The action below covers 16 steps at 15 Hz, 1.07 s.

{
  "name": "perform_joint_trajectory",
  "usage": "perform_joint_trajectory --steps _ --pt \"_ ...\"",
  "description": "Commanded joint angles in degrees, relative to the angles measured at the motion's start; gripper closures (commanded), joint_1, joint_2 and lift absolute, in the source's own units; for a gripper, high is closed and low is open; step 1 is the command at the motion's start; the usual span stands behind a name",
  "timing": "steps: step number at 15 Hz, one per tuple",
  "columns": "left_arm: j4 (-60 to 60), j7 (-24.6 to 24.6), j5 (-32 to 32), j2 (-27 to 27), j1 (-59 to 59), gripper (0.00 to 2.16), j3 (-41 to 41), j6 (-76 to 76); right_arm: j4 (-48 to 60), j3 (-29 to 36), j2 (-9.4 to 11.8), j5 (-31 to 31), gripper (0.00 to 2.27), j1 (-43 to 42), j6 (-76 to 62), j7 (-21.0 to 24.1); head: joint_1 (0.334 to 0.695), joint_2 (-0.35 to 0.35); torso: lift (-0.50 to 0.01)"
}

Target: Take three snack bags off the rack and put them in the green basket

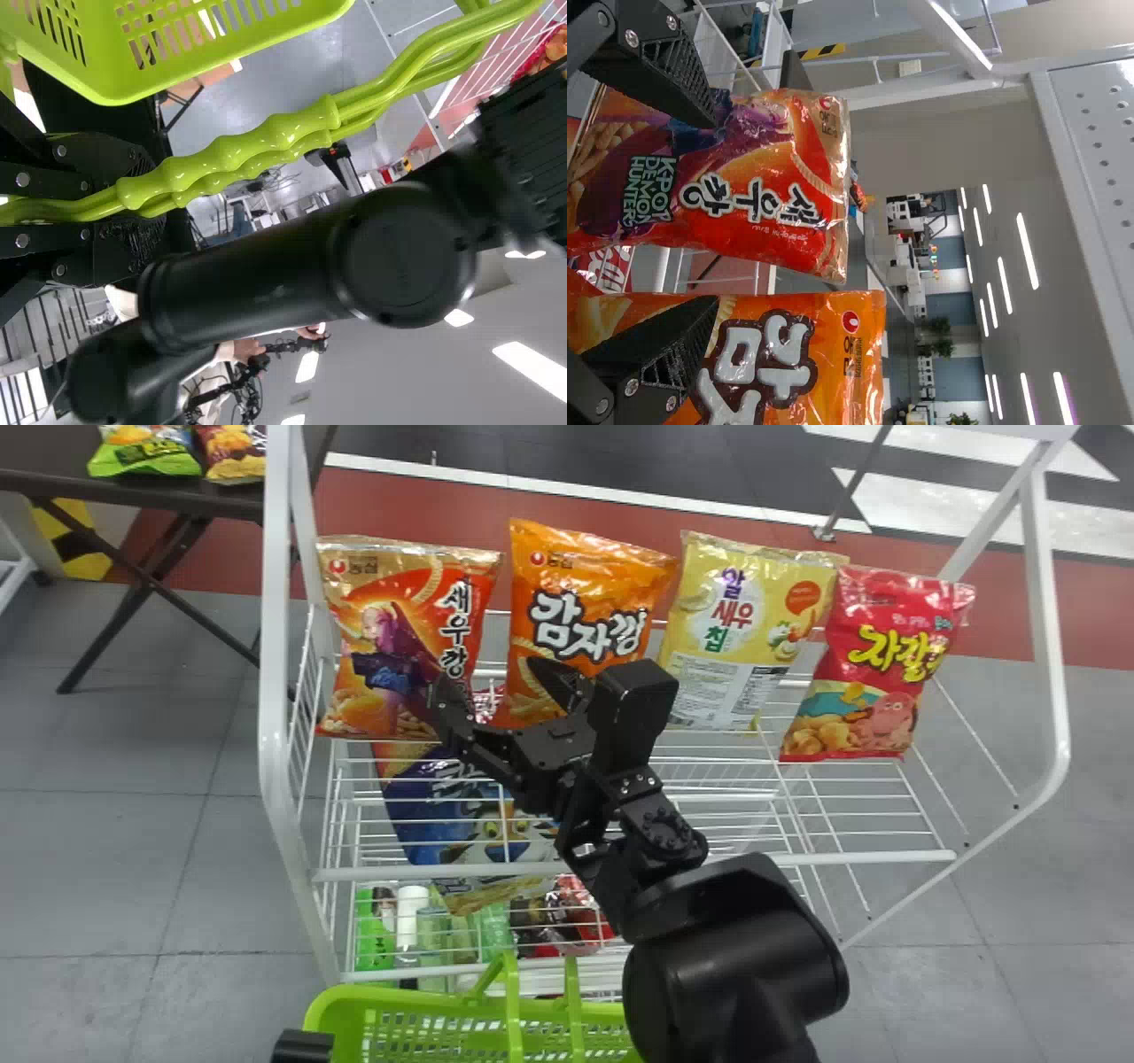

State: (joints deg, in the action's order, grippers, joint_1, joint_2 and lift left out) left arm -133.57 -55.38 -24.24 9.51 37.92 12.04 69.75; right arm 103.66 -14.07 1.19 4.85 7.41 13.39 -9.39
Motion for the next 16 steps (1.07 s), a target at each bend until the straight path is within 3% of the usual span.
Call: perform_joint_trajectory --steps 1,3,8,9,10,11,12,13,16 --pt "0.59 -0.08 -0.37 0.25 -0.57 1.16 0.00 0.00 -4.08 -0.43 -0.14 1.21 0.13 -3.89 0.99 -0.54 0.695 -0.193 -0.022" --pt "0.94 -0.08 -0.45 0.25 -0.83 1.16 0.00 0.00 -6.54 -0.43 -0.14 4.11 0.13 -6.36 1.51 -2.30 0.695 -0.173 -0.022" --pt "2.00 -0.08 -0.89 0.25 -1.71 1.16 0.09 0.00 -7.51 -2.89 -0.14 4.11 0.25 -9.34 4.33 -3.70 0.695 -0.121 -0.022" --pt "2.00 -0.08 -0.89 0.25 -1.80 1.16 0.09 0.00 -7.86 -3.06 -0.14 4.02 0.44 -10.05 5.56 -3.70 0.695 -0.112 -0.022" --pt "2.00 -0.08 -0.89 0.25 -1.88 1.16 0.09 0.00 -8.12 -3.33 -0.05 3.85 0.83 -10.93 8.19 -3.70 0.695 -0.105 -0.022" --pt "2.00 -0.08 -0.89 0.25 -1.88 1.16 0.09 0.00 -8.74 -3.24 -0.05 3.76 1.42 -11.80 11.18 -3.88 0.695 -0.101 -0.022" --pt "2.00 0.01 -0.89 0.25 -2.06 1.16 0.09 0.00 -9.70 -3.15 -0.05 3.58 1.80 -12.68 12.24 -4.49 0.695 -0.097 -0.022" --pt "2.09 0.10 -0.89 0.25 -2.15 1.16 0.09 0.00 -11.20 -3.15 -0.05 3.23 2.04 -13.47 11.53 -4.67 0.695 -0.094 -0.022" --pt "2.26 0.01 -0.89 0.25 -2.15 1.16 0.09 0.00 -12.43 -2.98 0.21 2.79 2.23 -12.77 7.14 -6.34 0.695 -0.091 -0.022"
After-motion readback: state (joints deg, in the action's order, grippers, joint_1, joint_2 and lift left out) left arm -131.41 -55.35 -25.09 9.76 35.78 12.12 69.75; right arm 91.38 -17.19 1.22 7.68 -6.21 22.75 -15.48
